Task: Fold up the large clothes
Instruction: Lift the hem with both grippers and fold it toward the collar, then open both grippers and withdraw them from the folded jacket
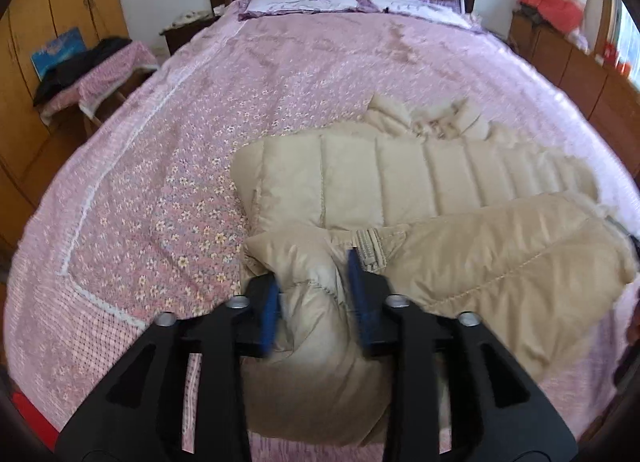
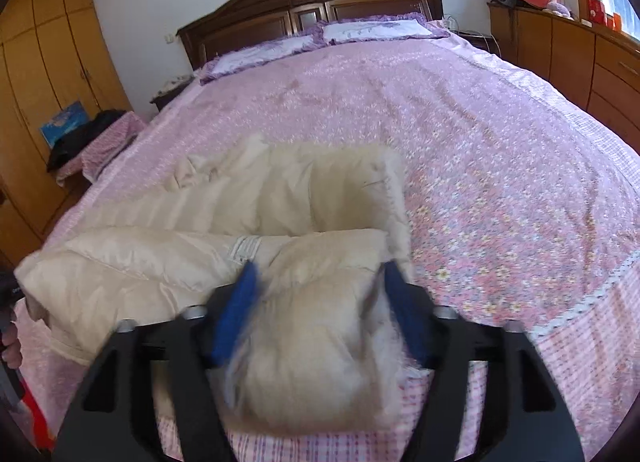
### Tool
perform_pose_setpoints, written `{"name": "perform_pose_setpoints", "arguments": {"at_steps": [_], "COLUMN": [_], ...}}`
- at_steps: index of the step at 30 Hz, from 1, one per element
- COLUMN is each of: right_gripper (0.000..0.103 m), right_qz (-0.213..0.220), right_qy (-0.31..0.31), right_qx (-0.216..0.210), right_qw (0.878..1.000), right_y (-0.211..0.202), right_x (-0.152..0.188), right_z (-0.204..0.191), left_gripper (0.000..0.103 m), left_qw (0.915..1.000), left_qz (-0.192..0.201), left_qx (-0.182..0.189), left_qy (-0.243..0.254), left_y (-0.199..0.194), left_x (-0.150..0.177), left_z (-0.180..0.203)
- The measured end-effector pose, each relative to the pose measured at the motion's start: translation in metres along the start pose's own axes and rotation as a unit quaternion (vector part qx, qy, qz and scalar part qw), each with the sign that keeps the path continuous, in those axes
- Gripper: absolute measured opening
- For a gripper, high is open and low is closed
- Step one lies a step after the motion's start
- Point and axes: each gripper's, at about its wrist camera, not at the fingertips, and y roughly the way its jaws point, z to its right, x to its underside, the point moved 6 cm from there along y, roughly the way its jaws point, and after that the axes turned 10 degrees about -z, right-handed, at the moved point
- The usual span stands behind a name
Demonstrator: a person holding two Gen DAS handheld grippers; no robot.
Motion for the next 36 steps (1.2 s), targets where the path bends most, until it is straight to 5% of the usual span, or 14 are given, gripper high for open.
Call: {"name": "perform_pose_setpoints", "arguments": {"at_steps": [2, 4, 17, 24, 36], "right_gripper": [0.071, 0.071, 0.071, 0.071, 0.073], "right_qz": [0.003, 0.006, -0.014, -0.031, -0.026], "right_qy": [-0.005, -0.007, -0.013, -0.007, -0.039], "right_qx": [-0.007, -0.013, -0.03, -0.031, -0.026], "right_qw": [1.0, 1.0, 0.999, 0.999, 0.999], "right_y": [-0.011, -0.022, -0.025, -0.01, -0.016], "right_x": [-0.002, -0.001, 0.027, 0.032, 0.039], "right_z": [0.002, 0.003, -0.001, -0.003, -0.008], "left_gripper": [0.074, 0.082, 0.085, 0.085, 0.085], "left_qw": [0.9996, 0.9994, 0.9988, 0.9965, 0.9983], "left_qz": [0.009, 0.028, 0.042, 0.038, 0.026], "left_qx": [0.023, 0.02, 0.017, 0.063, 0.045], "left_qy": [-0.011, -0.001, -0.018, -0.041, -0.027], "left_y": [-0.014, -0.027, -0.057, -0.048, -0.031], "left_x": [0.001, 0.004, 0.046, 0.063, 0.074], "left_z": [-0.005, -0.005, -0.017, -0.016, -0.019]}}
